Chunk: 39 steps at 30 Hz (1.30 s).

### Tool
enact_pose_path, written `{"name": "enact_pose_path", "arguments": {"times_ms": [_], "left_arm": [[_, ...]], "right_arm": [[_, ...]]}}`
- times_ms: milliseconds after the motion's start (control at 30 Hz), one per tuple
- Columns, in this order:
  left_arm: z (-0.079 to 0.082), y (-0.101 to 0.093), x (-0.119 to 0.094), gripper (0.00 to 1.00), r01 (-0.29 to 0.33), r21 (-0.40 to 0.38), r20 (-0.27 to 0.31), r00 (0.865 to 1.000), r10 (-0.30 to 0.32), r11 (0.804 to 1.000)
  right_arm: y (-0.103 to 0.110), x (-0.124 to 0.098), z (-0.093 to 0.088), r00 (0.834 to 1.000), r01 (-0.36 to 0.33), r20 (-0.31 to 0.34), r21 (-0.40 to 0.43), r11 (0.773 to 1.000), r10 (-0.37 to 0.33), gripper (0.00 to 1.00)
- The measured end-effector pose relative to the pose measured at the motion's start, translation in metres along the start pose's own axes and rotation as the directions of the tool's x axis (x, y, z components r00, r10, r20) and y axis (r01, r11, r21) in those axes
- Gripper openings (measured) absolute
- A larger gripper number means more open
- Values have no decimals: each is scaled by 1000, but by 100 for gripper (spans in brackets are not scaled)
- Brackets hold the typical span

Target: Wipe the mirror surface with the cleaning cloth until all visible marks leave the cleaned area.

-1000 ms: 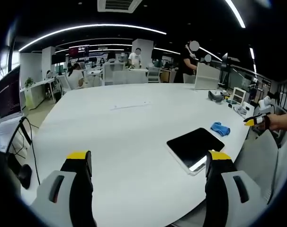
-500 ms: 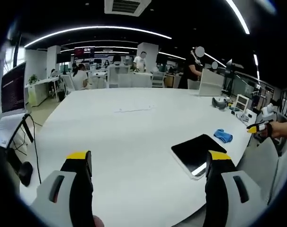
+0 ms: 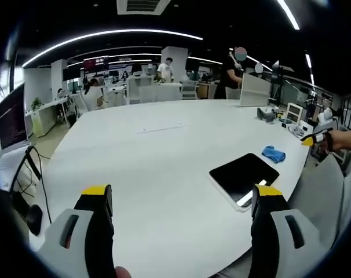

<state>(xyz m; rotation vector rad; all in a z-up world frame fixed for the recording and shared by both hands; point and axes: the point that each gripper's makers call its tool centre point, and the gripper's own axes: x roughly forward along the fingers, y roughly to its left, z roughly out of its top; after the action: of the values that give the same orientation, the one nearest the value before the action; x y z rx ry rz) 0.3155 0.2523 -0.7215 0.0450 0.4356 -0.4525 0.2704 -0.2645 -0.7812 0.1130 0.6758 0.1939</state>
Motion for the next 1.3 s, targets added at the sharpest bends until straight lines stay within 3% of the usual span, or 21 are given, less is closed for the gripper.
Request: {"name": "enact_pose_path", "arguments": {"times_ms": [233,333,633,1000,1300], "left_arm": [[6,11,3,99,-7,-18,17,1000,7,1000],[4,12,5,99,-6,-55,12,1000,6,998],[1,5,6,99,3,-41,4,1000,-3,999],[-3,-1,9,99,6,-38,-11,1000,-7,999],[-14,-9,4,99,17,-61,-33,999,-19,998]], "right_arm": [[3,2,4,1000,-2,12,1,1000,2,98],[2,3,-1,1000,-3,6,27,1000,3,98],[2,5,-3,1000,5,1,35,999,-5,97],[13,8,22,1000,8,9,18,1000,-8,94],[25,27,40,993,17,-115,-102,995,-29,92]]}}
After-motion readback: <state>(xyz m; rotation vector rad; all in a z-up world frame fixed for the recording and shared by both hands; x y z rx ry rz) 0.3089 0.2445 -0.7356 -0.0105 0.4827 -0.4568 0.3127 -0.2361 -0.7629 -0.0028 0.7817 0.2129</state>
